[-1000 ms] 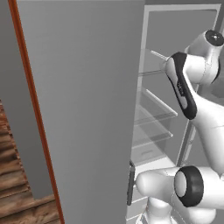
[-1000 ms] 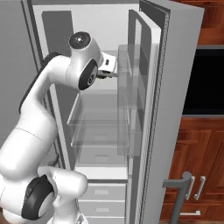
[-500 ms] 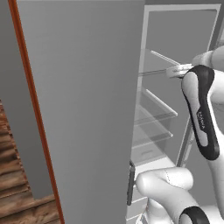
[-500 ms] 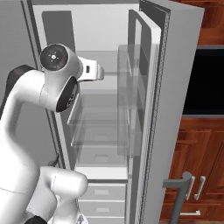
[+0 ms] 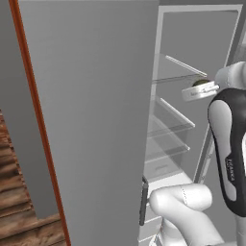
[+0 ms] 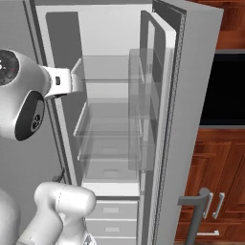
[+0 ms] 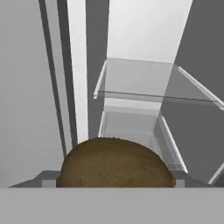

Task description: Open the fridge, remove the kiwi, cucumber, and chicken drumstick, and place them on any counter.

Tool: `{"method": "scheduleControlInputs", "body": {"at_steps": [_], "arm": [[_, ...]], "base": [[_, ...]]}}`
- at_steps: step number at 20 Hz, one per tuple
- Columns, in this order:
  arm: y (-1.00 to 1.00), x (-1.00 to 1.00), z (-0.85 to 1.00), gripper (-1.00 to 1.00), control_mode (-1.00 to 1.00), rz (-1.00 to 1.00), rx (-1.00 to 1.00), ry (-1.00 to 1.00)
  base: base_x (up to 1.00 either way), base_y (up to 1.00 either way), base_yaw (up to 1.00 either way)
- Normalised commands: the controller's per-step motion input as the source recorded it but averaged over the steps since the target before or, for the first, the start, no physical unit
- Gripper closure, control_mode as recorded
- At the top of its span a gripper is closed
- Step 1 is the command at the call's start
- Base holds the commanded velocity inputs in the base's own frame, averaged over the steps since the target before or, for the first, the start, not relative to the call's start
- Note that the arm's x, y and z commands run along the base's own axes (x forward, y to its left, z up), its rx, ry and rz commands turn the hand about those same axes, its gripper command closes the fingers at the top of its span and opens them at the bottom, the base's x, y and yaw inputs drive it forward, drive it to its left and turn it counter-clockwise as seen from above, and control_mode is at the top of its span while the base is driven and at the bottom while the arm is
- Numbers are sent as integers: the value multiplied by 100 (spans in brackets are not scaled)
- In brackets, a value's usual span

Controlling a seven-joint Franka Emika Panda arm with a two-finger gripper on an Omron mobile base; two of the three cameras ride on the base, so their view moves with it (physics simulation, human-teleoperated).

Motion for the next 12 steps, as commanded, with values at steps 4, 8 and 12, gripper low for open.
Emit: {"method": "scheduleControlInputs", "body": {"at_steps": [4, 8, 12], "arm": [[6, -22, 0, 100, -100, -4, -4, 10], [0, 0, 0, 100, -100, -8, 0, 6], [0, 0, -1, 100, -100, -6, 0, 3]], "base": [[0, 0, 0], [0, 0, 0], [0, 0, 0]]}}
